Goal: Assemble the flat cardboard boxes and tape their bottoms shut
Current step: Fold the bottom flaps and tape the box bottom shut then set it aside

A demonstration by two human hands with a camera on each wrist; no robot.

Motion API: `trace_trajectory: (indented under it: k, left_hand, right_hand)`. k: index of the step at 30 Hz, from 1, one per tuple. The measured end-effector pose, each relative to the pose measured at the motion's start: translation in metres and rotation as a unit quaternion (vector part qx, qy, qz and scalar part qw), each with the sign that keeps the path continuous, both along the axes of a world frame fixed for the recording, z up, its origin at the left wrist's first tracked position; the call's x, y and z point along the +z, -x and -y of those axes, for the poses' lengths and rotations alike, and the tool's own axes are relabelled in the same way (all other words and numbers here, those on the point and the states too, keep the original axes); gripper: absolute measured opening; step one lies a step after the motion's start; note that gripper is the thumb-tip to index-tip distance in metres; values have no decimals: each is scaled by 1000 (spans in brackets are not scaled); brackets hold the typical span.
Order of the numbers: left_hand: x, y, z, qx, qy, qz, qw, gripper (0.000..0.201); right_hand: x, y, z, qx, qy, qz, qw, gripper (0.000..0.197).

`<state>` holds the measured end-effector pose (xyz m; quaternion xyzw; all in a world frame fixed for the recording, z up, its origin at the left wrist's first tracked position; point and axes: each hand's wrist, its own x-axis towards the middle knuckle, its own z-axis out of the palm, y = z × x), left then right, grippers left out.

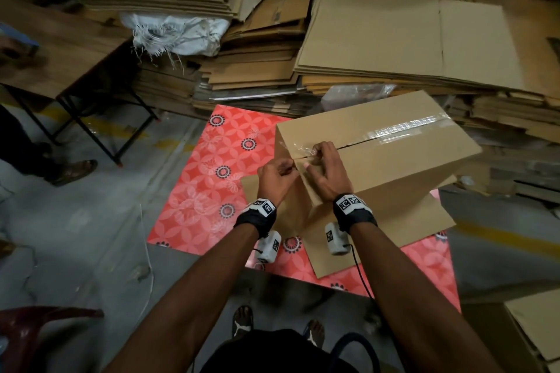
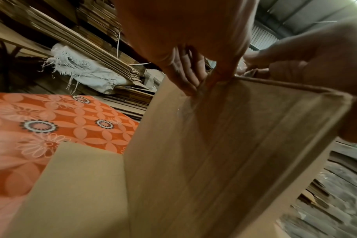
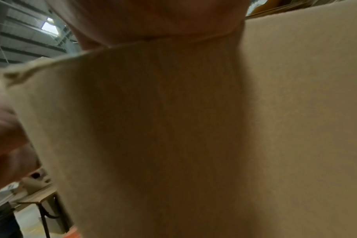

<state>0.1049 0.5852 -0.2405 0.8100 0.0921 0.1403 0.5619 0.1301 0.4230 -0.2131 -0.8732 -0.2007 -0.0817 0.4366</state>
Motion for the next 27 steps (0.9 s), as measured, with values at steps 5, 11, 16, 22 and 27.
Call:
trace_trajectory:
  k: [5, 11, 16, 22, 27]
  left_hand:
    - [7, -1, 13, 18, 2, -8, 1000, 36]
    - [6, -12, 22, -83, -73, -75, 991, 86]
    - [9, -27, 8, -110, -65, -116, 985, 110]
    - [11, -41, -24, -144, -103, -136, 975, 110]
    - [34, -47, -54, -165, -185, -135, 959, 89]
  right_hand:
    - [0, -3, -2, -51, -33, 17, 998, 14]
    - [-8, -11, 0, -153, -34, 32, 987, 16]
    - [-5, -14, 4, -177, -17, 39, 983, 16]
    - [8, -19, 15, -54, 114, 21, 992, 12]
    - [4, -14, 12, -81, 123, 3, 989, 18]
